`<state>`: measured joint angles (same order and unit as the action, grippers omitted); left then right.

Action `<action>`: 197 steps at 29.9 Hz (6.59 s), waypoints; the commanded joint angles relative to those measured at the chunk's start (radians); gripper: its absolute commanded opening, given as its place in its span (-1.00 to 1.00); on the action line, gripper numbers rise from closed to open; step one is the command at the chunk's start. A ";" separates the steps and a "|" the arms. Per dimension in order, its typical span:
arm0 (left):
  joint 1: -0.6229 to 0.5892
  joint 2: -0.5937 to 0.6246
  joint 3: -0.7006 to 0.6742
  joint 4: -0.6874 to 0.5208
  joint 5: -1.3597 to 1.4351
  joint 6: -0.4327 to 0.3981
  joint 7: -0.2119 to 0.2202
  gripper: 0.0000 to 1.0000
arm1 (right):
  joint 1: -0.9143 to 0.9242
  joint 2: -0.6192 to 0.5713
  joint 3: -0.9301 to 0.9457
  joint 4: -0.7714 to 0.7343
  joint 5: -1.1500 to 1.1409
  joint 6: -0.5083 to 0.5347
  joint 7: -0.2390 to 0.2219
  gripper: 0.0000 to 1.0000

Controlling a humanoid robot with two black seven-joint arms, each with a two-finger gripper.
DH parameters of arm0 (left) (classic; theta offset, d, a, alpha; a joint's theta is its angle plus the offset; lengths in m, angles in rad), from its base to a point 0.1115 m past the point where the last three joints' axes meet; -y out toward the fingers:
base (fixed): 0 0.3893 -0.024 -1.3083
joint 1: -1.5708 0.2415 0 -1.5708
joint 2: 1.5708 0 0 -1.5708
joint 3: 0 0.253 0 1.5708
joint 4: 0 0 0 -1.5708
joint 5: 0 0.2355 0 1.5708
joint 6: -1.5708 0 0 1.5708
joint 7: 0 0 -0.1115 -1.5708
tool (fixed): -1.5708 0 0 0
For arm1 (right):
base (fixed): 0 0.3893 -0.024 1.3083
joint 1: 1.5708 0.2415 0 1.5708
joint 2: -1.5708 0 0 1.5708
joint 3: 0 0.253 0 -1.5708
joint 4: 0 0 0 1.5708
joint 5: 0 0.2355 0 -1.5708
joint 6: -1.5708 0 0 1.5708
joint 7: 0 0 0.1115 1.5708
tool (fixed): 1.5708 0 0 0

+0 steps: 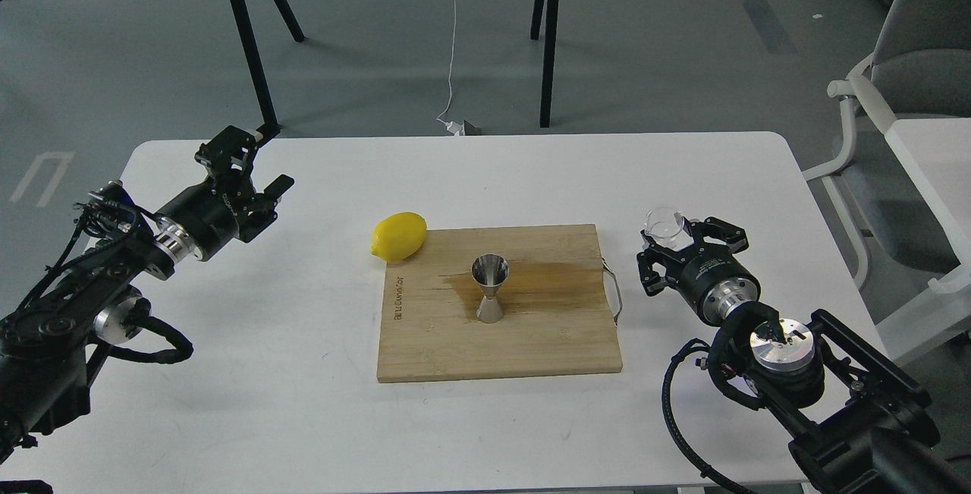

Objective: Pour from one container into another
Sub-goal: 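Grasp the clear glass cup with the right gripper and lift it, then carry the glass cup with the right gripper above the jigger, then tilt the glass cup with the right gripper to pour into the jigger, then tilt the glass cup back upright and lift it away from the jigger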

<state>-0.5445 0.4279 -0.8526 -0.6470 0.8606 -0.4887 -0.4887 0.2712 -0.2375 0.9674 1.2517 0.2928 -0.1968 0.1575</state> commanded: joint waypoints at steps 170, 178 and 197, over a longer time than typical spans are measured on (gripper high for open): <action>0.000 -0.038 0.003 0.023 -0.058 0.000 0.000 0.92 | 1.123 0.021 -1.438 0.209 -0.495 -0.292 -0.115 -0.09; 0.000 -0.038 0.001 0.023 -0.058 0.000 0.000 0.92 | 1.157 0.021 -1.471 0.212 -0.518 -0.292 -0.116 -0.08; 0.000 -0.038 0.004 0.023 -0.057 0.000 0.000 0.92 | 0.783 -0.192 -0.943 0.259 -0.414 -0.224 -0.124 -0.08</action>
<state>-0.5446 0.3909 -0.8493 -0.6243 0.8034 -0.4888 -0.4887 1.1721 -0.3837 -0.1132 1.5032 -0.1238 -0.4352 0.0305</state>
